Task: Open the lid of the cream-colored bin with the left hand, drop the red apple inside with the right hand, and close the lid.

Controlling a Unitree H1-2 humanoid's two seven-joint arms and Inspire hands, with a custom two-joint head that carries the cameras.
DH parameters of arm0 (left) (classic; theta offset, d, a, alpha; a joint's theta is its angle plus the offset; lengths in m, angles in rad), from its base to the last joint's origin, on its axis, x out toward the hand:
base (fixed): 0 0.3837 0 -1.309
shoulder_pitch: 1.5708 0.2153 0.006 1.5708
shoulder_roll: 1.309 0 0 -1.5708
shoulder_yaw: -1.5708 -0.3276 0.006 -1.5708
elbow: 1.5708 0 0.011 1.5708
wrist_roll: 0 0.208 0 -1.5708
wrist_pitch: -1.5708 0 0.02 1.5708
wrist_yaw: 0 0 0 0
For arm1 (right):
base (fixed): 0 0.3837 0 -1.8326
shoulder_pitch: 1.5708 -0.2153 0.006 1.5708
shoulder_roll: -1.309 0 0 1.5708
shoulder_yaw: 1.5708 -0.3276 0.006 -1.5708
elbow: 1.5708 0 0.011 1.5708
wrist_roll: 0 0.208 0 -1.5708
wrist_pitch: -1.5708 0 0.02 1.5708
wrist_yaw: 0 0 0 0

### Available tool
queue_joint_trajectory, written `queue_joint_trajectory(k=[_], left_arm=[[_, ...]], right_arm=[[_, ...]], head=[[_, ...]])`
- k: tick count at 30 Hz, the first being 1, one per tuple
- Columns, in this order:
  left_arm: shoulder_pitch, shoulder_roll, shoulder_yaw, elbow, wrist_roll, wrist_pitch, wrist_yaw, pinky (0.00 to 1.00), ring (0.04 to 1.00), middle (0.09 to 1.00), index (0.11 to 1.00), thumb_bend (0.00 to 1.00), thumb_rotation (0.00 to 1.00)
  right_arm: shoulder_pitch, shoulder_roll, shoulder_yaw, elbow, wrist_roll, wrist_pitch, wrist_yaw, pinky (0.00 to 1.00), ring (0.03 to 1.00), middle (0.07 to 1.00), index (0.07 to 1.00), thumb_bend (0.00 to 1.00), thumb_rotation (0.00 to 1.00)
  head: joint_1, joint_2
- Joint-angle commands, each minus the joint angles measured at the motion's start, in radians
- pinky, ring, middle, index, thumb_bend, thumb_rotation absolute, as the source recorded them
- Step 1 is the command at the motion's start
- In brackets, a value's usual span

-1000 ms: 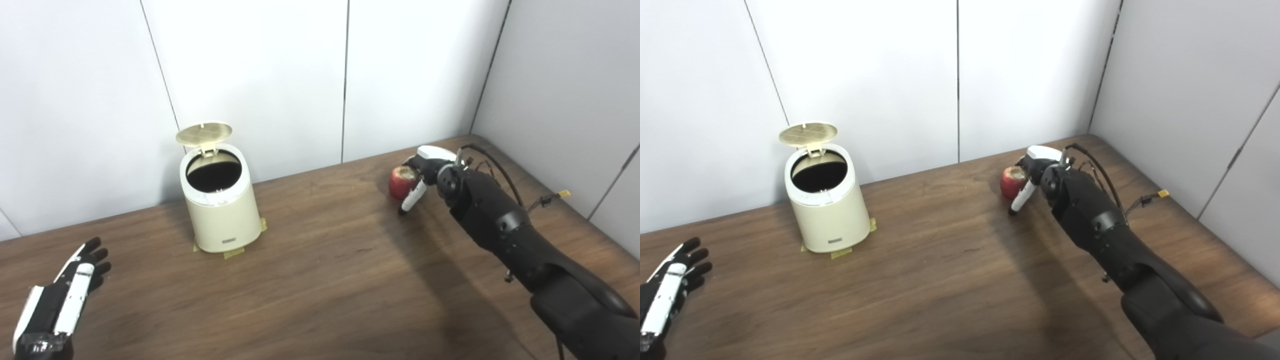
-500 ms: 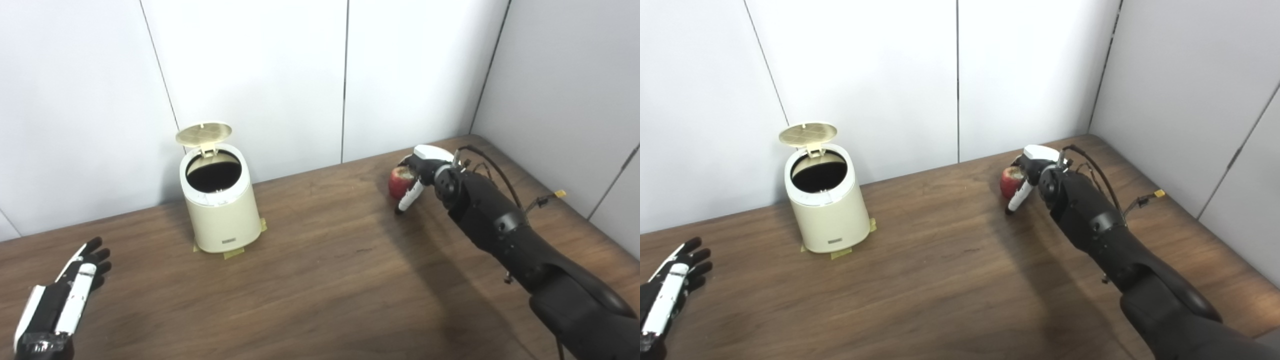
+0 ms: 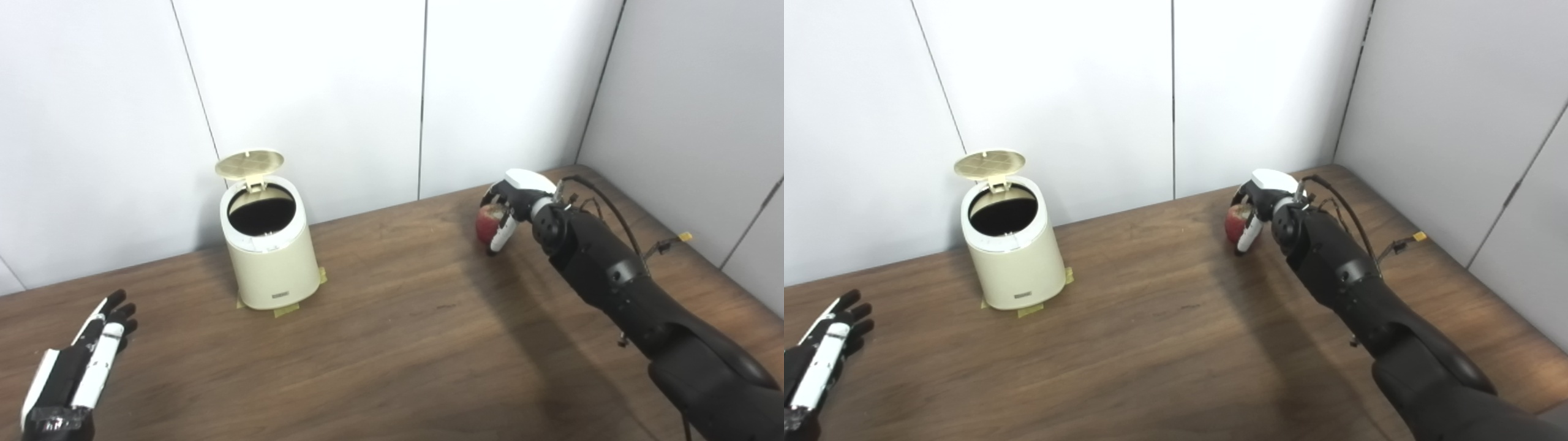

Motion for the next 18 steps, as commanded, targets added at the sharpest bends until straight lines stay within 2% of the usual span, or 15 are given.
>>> queue_joint_trajectory(k=[1, 3, 7, 9, 12, 18], left_arm=[[-0.034, 0.011, -0.004, -0.017, 0.008, -0.008, 0.000, 0.94, 0.916, 0.929, 0.957, 0.35, 0.91], [-0.032, 0.016, -0.011, -0.016, 0.014, -0.009, -0.003, 0.93, 0.922, 0.931, 0.951, 0.36, 0.94], [-0.029, 0.021, -0.021, -0.014, 0.023, -0.009, -0.003, 0.93, 0.934, 0.941, 0.955, 0.36, 0.98], [-0.030, 0.018, -0.022, -0.010, 0.021, -0.009, -0.003, 0.92, 0.934, 0.941, 0.958, 0.36, 0.99], [-0.028, 0.016, -0.020, -0.009, 0.014, -0.009, -0.002, 0.93, 0.932, 0.941, 0.956, 0.36, 0.99], [-0.028, 0.021, -0.026, -0.010, 0.026, -0.009, -0.002, 0.92, 0.929, 0.938, 0.952, 0.36, 1.00]], right_arm=[[-0.026, -0.021, -0.024, -0.016, 0.005, -0.044, -0.064, 0.54, 0.497, 0.510, 0.510, 0.55, 0.00], [-0.020, -0.025, -0.022, -0.016, 0.004, -0.067, -0.088, 0.50, 0.448, 0.508, 0.488, 0.53, 0.00], [-0.013, -0.029, -0.022, -0.012, 0.004, -0.094, -0.110, 0.51, 0.460, 0.521, 0.464, 0.52, 0.00], [-0.014, -0.030, -0.021, -0.006, 0.003, -0.098, -0.113, 0.55, 0.483, 0.528, 0.452, 0.52, 0.00], [-0.013, -0.030, -0.020, -0.008, -0.001, -0.098, -0.114, 0.51, 0.459, 0.521, 0.464, 0.52, 0.00], [-0.007, -0.028, -0.024, -0.044, 0.004, -0.099, -0.109, 0.52, 0.452, 0.521, 0.466, 0.52, 0.00]], head=[[-0.001, 0.001], [0.001, 0.003], [0.005, 0.004], [0.007, 0.005], [0.011, 0.004], [0.031, 0.005]])
